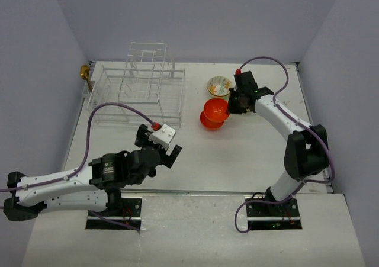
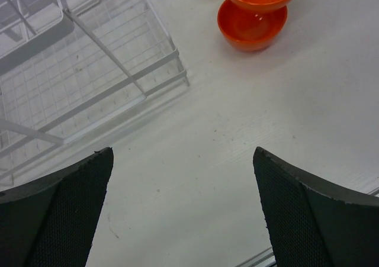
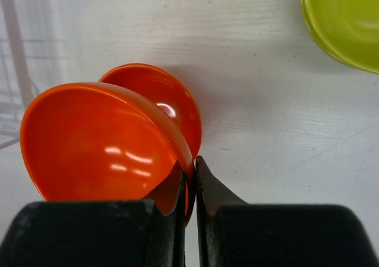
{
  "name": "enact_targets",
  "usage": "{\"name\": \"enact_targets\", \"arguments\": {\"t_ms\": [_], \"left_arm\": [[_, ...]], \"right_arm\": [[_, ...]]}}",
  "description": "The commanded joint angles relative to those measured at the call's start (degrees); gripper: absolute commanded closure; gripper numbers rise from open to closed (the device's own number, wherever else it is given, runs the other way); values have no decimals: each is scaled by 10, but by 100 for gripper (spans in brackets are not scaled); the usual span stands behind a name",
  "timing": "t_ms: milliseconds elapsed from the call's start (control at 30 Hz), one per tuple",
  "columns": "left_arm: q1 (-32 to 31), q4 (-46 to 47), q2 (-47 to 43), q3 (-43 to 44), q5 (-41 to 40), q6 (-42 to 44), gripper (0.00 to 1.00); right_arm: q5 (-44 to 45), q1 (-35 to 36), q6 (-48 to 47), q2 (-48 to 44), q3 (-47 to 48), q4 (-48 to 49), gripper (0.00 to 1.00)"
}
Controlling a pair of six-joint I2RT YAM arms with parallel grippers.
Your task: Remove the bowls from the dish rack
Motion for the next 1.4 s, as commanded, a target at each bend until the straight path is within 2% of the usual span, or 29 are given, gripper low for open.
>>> {"name": "enact_targets", "arguments": {"t_ms": [0, 300, 833, 867, 967, 1100, 1167, 1233, 1300, 1367], "left_arm": [[1, -5, -23, -44, -37, -29, 0], [0, -7, -45, -48, -47, -50, 0], [0, -4, -23, -57, -32, -59, 0], [0, -4, -21, -56, -31, -59, 0], [0, -4, -22, -59, -31, -63, 0], [0, -2, -34, -65, -37, -80, 0], [1, -8, -41, -70, -67, -108, 0], [7, -12, -45, -81, -95, -156, 0], [38, 8, -46, -89, -86, -178, 0], [79, 30, -46, -96, -61, -177, 0]], "right_arm": [[12, -4, 10, 20, 22, 29, 100], [-20, -5, 12, 52, 12, 51, 100], [-49, -4, 23, 70, 4, 64, 97], [-51, -4, 23, 71, 3, 65, 92], [-56, -4, 23, 70, -2, 69, 68], [-65, -4, 23, 62, -11, 72, 54], [-68, -4, 22, 46, -9, 65, 52], [-59, -4, 20, 25, -11, 58, 45], [-42, -4, 17, -16, -14, 46, 35], [-17, -6, 12, -57, -18, 38, 31]]}}
